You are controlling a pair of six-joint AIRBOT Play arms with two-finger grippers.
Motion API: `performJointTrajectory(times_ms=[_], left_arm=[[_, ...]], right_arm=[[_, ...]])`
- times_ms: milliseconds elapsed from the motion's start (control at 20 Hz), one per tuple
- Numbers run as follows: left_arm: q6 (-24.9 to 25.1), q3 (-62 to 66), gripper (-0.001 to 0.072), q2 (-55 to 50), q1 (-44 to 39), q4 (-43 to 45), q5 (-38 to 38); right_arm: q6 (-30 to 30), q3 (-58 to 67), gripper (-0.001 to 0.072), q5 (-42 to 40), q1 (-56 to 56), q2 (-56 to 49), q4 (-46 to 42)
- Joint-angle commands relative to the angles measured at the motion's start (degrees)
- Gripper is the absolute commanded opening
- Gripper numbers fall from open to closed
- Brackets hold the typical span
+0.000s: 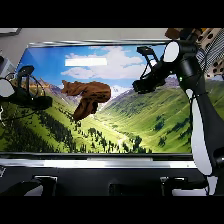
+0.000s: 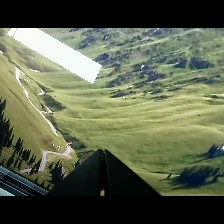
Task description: Fold the clothes and pants, and hang the long-sleeved shirts on hangers.
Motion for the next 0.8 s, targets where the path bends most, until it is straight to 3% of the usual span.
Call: performJointTrajectory(times_ms=[0, 150, 200, 250, 300, 450, 750], left_arm=[[-0.6, 0.0, 0.0023, 0.0, 0.0, -0.1, 1.0], [-1.1, 0.0, 0.0040, -0.2, 0.2, -0.5, 2.4], [-1.0, 0.0, 0.0175, -0.7, 0.1, -1.9, 3.7], [-1.0, 0.0, 0.0409, -1.3, -0.3, -4.0, 5.6], [-1.0, 0.5, 0.0704, -2.3, -1.3, -7.4, 8.4], [-4.1, 7.3, 0.0720, -9.8, -6.1, -10.5, 15.5], [-11.1, 27.9, 0.0720, -36.6, -11.5, -10.0, 15.6]], right_arm=[[0.0, 0.0, 0.0030, 0.0, 0.0, 0.0, 0.0], [0.0, 0.0, 0.0030, 0.0, 0.0, 0.0, 0.0], [0.0, 0.0, 0.0030, 0.0, 0.0, 0.0, 0.0], [0.0, 0.0, 0.0030, 0.0, 0.0, 0.0, 0.0], [0.0, 0.0, 0.0030, 0.0, 0.0, 0.0, 0.1], [0.0, 0.0, 0.0030, 0.0, 0.0, 0.0, 0.0], [0.0, 0.0, 0.0031, -3.5, 0.0, 0.0, 0.0]])
